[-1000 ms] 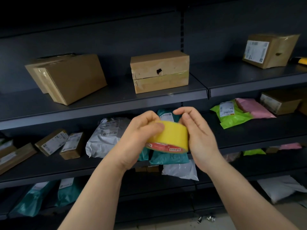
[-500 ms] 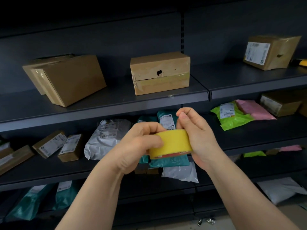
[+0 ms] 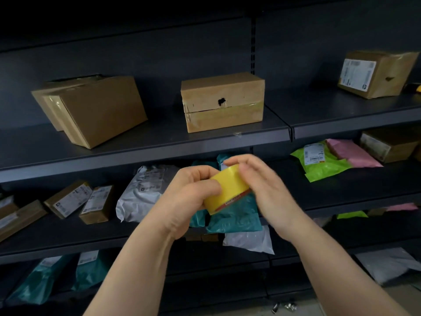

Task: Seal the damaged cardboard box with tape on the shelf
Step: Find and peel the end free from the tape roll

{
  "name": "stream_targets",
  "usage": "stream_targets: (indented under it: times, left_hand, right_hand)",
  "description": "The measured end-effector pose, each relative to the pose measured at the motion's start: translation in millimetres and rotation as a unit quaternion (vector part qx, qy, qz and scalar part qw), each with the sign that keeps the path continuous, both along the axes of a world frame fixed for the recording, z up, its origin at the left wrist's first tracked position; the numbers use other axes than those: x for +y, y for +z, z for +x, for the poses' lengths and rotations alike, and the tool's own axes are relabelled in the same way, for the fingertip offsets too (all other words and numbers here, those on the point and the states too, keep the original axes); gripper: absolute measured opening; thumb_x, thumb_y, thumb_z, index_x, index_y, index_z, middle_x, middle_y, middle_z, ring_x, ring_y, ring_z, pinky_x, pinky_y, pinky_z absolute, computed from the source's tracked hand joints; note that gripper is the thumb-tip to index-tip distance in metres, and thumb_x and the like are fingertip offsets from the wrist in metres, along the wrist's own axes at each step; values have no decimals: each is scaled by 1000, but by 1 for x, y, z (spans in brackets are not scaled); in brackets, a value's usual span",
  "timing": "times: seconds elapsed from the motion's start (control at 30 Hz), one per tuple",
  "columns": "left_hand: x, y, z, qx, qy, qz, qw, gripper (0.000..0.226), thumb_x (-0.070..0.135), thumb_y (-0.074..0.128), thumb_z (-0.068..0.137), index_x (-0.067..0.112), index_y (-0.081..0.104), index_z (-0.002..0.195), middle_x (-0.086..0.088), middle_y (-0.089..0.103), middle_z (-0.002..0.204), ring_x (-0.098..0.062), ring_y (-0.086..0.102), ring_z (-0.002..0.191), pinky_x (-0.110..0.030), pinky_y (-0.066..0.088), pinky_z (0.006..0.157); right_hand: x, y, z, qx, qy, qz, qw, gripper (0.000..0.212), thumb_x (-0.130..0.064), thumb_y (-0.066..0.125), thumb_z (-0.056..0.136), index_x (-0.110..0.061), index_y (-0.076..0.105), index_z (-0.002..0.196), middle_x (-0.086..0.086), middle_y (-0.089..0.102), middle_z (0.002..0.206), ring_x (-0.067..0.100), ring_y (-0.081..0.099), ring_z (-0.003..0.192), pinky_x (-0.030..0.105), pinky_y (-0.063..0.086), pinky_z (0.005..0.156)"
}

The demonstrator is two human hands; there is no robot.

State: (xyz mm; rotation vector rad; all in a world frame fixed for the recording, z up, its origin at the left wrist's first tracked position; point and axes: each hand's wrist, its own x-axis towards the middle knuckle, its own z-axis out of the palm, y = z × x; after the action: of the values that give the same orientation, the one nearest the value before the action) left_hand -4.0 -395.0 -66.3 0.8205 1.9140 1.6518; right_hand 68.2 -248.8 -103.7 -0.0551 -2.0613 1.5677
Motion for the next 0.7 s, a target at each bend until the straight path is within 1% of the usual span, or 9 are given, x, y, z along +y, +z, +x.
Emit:
stream_targets:
  times: [0.03, 0.1, 0.2, 0.27, 0.37, 0.43, 0.5, 0.6, 0.7]
  left_hand:
    - [2, 1, 2, 1, 2, 2, 1000, 15, 13, 56, 64, 9, 66, 76, -10, 58, 72, -23, 56, 71, -36, 47, 68]
    - [4, 2, 5, 7, 1, 4, 1000, 18, 13, 56, 64, 9, 67, 77, -9, 60, 73, -20, 56, 71, -35, 45, 68]
    - [2, 1, 5, 0, -12, 10, 1000, 22, 12, 55, 64, 10, 69, 81, -10, 61, 77, -20, 56, 73, -34, 45, 70]
    - [1, 2, 4, -5, -24, 15, 1000, 21, 12, 55, 64, 15, 71, 78, -10, 62, 77, -19, 57, 71, -30, 47, 69]
    - [0, 3, 6, -7, -45, 27, 999, 21, 12, 55, 66, 16, 72, 78, -11, 61, 77, -20, 55, 72, -32, 46, 72]
    - [0, 2, 8, -12, -55, 36, 998, 22, 11, 55, 67, 14, 72, 80, -12, 61, 77, -19, 56, 71, -31, 46, 72]
    - [0, 1, 9, -22, -63, 47, 997, 22, 10, 54, 68, 12, 71, 82, -12, 61, 78, -18, 57, 71, -29, 48, 71]
    - [2, -1, 11, -28, -62, 54, 996, 27, 9, 54, 67, 8, 71, 88, -15, 61, 81, -23, 56, 76, -34, 47, 74]
    - [2, -2, 11, -22, -48, 38, 998, 30, 15, 61, 63, 8, 73, 89, -17, 62, 83, -28, 54, 81, -42, 43, 81]
  right_hand:
    - [-3, -2, -1, 5, -22, 58, 998, 24, -40, 39, 95, -30, 60, 100, -9, 57, 103, 4, 54, 96, 24, 43, 81]
    - [-6, -2, -3, 10, -45, 63, 997, 19, -42, 41, 93, -30, 55, 91, -10, 52, 93, 3, 51, 86, 24, 38, 75]
    - [1, 0, -3, -5, 8, -105, 994, 19, -41, 47, 90, -27, 57, 82, -9, 53, 81, 6, 48, 77, 27, 38, 71]
    - [5, 2, -1, -8, 44, -223, 974, 20, -39, 53, 92, -20, 58, 87, -3, 54, 80, 13, 49, 78, 33, 40, 72]
    - [6, 1, 2, -33, 52, -380, 923, 32, -35, 51, 95, -7, 62, 103, 14, 63, 96, 25, 58, 88, 46, 48, 81]
    - [5, -1, 4, -60, 64, -459, 884, 44, -38, 49, 94, -2, 60, 118, 20, 67, 111, 30, 65, 95, 50, 53, 84]
    - [4, -5, 5, -72, 97, -517, 848, 50, -41, 47, 95, -3, 58, 124, 23, 66, 117, 33, 68, 97, 51, 57, 79]
    - [1, -12, 5, -71, 127, -574, 806, 49, -39, 45, 94, -2, 59, 121, 25, 68, 110, 36, 71, 91, 52, 58, 71]
    - [1, -15, 5, -89, 129, -587, 794, 47, -38, 42, 99, -3, 56, 126, 26, 66, 116, 38, 68, 99, 52, 58, 73]
